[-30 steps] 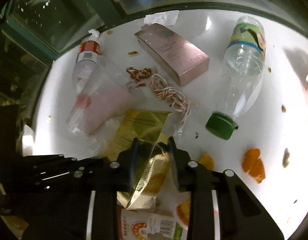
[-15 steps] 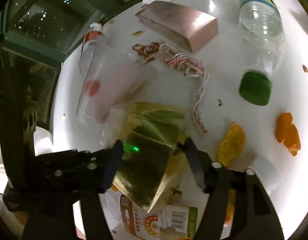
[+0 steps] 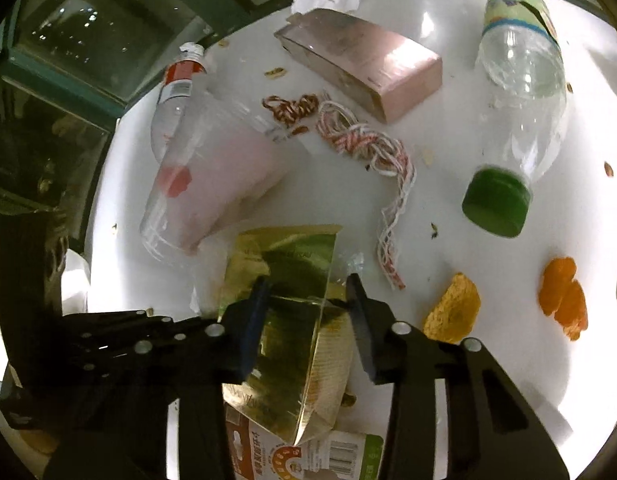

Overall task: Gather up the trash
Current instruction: 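Lift the gold box and plastic bag with both grippers and carry them to the bin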

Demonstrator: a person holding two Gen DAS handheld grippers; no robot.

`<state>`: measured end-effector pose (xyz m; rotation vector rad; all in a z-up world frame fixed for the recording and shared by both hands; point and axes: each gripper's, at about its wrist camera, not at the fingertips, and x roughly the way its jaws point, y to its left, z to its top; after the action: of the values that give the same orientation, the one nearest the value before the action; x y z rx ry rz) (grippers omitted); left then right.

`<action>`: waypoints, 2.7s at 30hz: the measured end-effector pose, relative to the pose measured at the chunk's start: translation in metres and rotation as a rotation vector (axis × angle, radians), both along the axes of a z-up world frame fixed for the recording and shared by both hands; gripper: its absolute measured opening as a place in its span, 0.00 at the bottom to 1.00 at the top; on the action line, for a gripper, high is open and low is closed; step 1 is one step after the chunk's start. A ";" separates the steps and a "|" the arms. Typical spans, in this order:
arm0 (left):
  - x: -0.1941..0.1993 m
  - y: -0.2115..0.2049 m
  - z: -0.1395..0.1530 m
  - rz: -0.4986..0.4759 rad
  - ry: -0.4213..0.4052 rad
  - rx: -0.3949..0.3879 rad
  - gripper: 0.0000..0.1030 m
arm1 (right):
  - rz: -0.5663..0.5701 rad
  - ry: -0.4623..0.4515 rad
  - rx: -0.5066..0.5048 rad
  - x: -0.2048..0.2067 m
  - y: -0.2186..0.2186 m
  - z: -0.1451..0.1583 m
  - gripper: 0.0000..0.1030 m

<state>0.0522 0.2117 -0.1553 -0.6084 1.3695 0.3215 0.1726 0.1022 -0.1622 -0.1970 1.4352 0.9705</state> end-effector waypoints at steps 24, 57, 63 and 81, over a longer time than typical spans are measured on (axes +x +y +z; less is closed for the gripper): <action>-0.008 -0.011 0.035 -0.003 -0.074 -0.008 0.00 | 0.188 0.038 0.101 -0.036 -0.010 0.042 0.03; -0.044 -0.140 0.154 -0.325 -0.286 0.067 0.01 | -0.098 -0.185 0.181 -0.114 -0.140 0.164 0.03; -0.045 -0.182 0.156 -0.495 -0.293 0.058 0.01 | -0.224 -0.194 0.159 -0.133 -0.179 0.167 0.03; -0.048 -0.307 0.177 -0.713 -0.318 0.087 0.01 | -0.405 -0.233 0.182 -0.160 -0.295 0.182 0.03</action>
<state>0.0040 -0.0949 0.0217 -0.0659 1.1702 -0.2816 0.0122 -0.1925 0.0199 0.1103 1.1100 0.7119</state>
